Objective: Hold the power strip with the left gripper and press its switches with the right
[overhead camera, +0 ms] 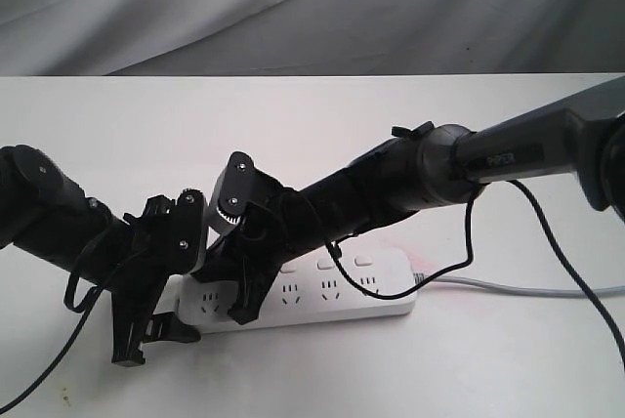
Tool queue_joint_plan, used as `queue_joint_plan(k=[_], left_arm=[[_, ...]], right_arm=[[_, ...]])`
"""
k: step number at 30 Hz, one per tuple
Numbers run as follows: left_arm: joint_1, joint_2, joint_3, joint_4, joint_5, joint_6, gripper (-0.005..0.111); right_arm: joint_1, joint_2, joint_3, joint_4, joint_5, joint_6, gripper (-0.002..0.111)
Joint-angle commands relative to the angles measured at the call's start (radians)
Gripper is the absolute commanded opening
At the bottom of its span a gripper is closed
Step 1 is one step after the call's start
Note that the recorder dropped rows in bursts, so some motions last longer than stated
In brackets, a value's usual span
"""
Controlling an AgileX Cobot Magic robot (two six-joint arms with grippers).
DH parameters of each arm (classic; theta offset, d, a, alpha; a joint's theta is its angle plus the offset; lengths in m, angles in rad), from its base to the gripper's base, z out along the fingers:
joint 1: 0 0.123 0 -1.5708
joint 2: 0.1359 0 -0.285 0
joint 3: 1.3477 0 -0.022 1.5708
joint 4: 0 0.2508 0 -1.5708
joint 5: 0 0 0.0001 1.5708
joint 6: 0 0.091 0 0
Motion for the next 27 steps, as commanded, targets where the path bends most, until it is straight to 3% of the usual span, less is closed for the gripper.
queue_joint_plan(k=[1, 27], left_arm=[[-0.007, -0.002, -0.003, -0.012, -0.016, 0.008, 0.054], [-0.007, -0.002, -0.003, -0.009, -0.016, 0.008, 0.054]], right_arm=[[0.001, -0.006, 0.006, -0.019, -0.043, -0.012, 0.000], [0.028, 0.006, 0.037, -0.228, -0.179, 0.142, 0.000]])
